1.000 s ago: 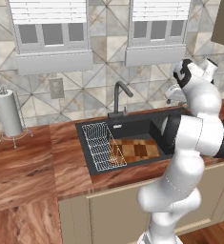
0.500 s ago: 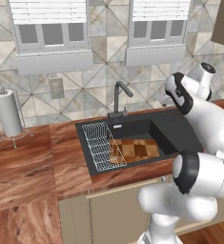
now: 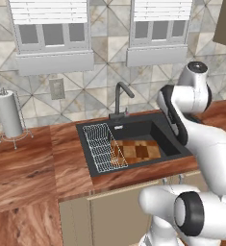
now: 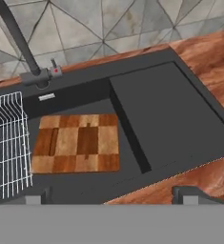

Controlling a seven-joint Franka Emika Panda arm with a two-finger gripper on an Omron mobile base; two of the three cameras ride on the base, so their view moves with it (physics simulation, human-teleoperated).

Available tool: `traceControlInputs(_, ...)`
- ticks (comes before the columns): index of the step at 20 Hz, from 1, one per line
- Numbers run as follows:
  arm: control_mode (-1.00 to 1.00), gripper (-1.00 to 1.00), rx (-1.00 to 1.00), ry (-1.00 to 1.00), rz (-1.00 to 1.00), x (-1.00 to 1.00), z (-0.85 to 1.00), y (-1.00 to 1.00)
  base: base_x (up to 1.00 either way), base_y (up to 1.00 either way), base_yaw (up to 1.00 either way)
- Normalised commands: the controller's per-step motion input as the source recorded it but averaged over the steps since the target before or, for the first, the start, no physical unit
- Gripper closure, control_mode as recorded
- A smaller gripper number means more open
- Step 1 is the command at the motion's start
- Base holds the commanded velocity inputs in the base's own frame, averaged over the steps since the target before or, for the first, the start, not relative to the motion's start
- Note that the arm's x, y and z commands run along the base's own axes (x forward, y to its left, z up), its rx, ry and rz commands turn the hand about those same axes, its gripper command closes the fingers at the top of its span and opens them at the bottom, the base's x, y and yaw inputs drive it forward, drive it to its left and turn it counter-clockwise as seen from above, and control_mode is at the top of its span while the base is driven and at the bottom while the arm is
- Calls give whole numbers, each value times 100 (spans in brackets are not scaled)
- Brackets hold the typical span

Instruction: Move the cutting board and knife to the sink. Then move spray from the cabinet to the counter.

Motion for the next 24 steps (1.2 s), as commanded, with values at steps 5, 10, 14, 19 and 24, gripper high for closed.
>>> traceControlInputs(5,-100,-100,0,16,-13,-20,68,2,0,0,0)
traceControlInputs(10,-100,-100,2,3,1,-70,58,24,0,0,0)
traceControlInputs(14,-100,-100,2,-23,2,-73,2,13,0,0,0)
traceControlInputs(19,-100,-100,0,-18,11,-30,-10,16,0,0,0)
traceControlInputs(24,-100,-100,-8,-16,9,-7,-28,19,0,0,0)
